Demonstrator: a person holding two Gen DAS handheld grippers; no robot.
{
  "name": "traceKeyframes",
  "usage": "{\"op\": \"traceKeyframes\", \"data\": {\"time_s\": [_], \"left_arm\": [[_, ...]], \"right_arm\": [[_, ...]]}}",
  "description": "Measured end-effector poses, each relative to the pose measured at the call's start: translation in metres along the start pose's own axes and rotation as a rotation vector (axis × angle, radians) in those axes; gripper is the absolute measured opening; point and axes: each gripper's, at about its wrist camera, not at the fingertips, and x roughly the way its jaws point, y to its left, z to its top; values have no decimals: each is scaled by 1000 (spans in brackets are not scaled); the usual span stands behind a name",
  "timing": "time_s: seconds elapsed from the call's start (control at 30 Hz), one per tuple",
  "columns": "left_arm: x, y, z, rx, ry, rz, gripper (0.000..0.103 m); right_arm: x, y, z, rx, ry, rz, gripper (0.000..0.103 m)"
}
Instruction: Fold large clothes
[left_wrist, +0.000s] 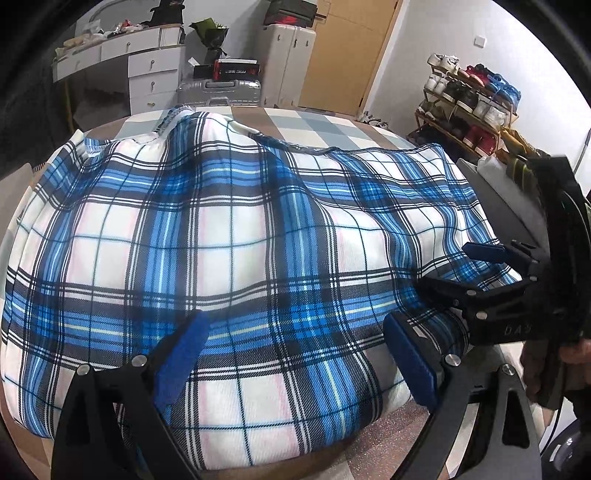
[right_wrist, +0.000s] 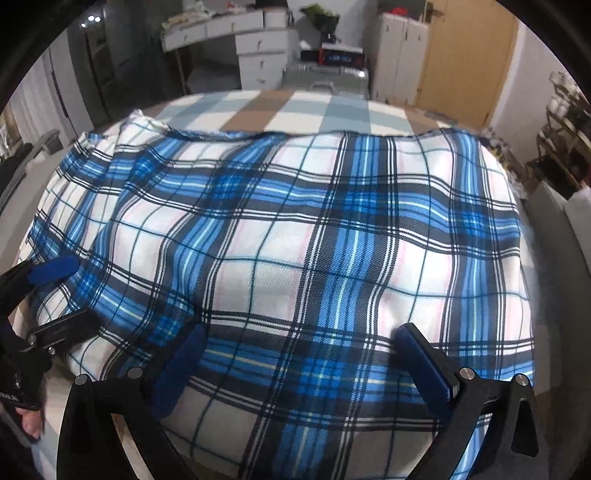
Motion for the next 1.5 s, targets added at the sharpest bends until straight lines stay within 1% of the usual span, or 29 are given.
{"op": "traceKeyframes", "data": {"time_s": [0.1,0.17,0.23,0.27,0.3,0.4,0.43,0.47,0.5,0.53,0.6,0.67,0.73,0.77,0.83,0.87,0.93,0.97,1.0,1.07,1.1,1.13,1.2,1.27,1.33,1.37,1.4,1.47,1.5], "left_arm": [[0,0,0,-3,-1,-2,92],[0,1,0,-5,-2,-5,92],[0,2,0,-5,-2,-7,92],[0,1,0,-4,-1,-6,92],[0,1,0,-1,0,-2,92],[0,1,-1,1,1,1,92],[-1,2,0,1,2,0,92],[0,2,-1,2,4,1,92],[-1,2,-1,2,2,3,92],[0,2,-1,2,4,4,92],[0,1,0,5,4,7,92],[0,-1,0,7,6,11,92],[0,-3,0,8,7,15,92],[0,-4,1,10,8,18,92],[1,-6,1,11,9,23,92],[2,-7,1,13,10,27,92],[3,-10,1,15,12,35,92],[3,-11,2,18,13,40,92],[3,-12,2,20,14,45,92],[4,-13,2,18,13,60,92],[1,-11,1,-11,-2,103,92],[-2,-10,0,-24,-14,137,92],[-24,-7,-6,-15,-42,126,92],[-54,3,-15,-64,-91,129,92],[-78,17,-26,-144,-112,110,93],[-91,28,-34,-205,-121,101,93],[-99,40,-40,-267,-125,109,93],[-107,64,-49,-386,-114,150,93],[-110,77,-53,-451,-120,129,93]], "right_arm": [[2,1,17,-4,83,-26,103],[-7,5,33,-30,36,-93,103],[-25,6,51,-48,-72,-165,103],[-26,5,57,-45,-85,-183,103],[-22,3,64,-41,-74,-198,103],[16,2,77,-77,37,-210,103],[29,2,77,-86,72,-210,103],[33,-2,71,-78,79,-188,103],[32,-7,72,-41,55,-151,103],[37,-11,75,-22,83,-124,103],[34,-21,75,-7,92,-90,103],[24,-26,86,-5,40,-91,103],[20,-37,97,23,-13,-125,103],[21,-44,99,43,-11,-127,103],[43,-58,102,91,54,-123,103],[51,-62,96,94,73,-111,103],[45,-59,87,74,27,-112,103],[45,-56,84,67,32,-115,103],[40,-54,83,60,46,-96,103],[19,-52,74,88,-12,6,103],[0,-51,64,116,-77,96,103],[-21,-51,49,137,-134,162,103],[-45,-42,26,156,-206,239,103],[-65,-32,6,156,-283,300,103],[-87,-22,-17,141,-393,323,103],[-97,-16,-25,140,-439,322,103],[-104,-12,-34,140,-501,304,103],[-112,-5,-44,145,-581,239,103],[-112,0,-45,143,-580,208,103]]}}
